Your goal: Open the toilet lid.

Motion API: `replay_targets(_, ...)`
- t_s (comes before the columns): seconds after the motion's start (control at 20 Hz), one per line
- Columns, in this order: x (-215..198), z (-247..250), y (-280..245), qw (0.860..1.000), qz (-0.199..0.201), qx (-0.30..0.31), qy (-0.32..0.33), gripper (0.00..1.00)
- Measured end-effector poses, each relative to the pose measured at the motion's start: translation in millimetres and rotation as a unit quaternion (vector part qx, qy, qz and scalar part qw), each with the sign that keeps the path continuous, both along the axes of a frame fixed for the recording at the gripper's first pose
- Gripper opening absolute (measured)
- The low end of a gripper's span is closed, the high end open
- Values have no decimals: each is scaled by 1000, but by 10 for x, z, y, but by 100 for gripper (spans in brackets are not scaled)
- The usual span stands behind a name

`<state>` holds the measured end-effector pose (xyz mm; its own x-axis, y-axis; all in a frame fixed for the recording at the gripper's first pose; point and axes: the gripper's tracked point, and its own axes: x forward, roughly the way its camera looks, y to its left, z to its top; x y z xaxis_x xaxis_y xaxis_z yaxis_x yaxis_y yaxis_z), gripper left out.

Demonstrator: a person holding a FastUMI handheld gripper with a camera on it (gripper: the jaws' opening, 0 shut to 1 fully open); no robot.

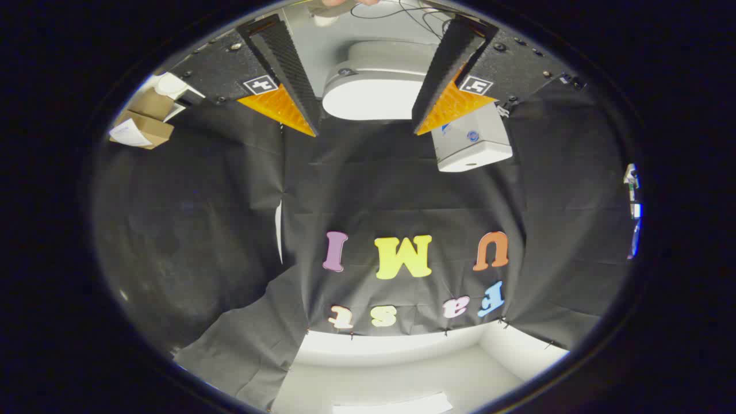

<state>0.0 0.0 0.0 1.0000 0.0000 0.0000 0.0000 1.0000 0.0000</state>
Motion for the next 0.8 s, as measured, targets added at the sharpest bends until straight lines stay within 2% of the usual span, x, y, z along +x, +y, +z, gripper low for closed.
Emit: replay_targets(0.8, 202, 70, -48, 1000, 1, 20, -8, 99)
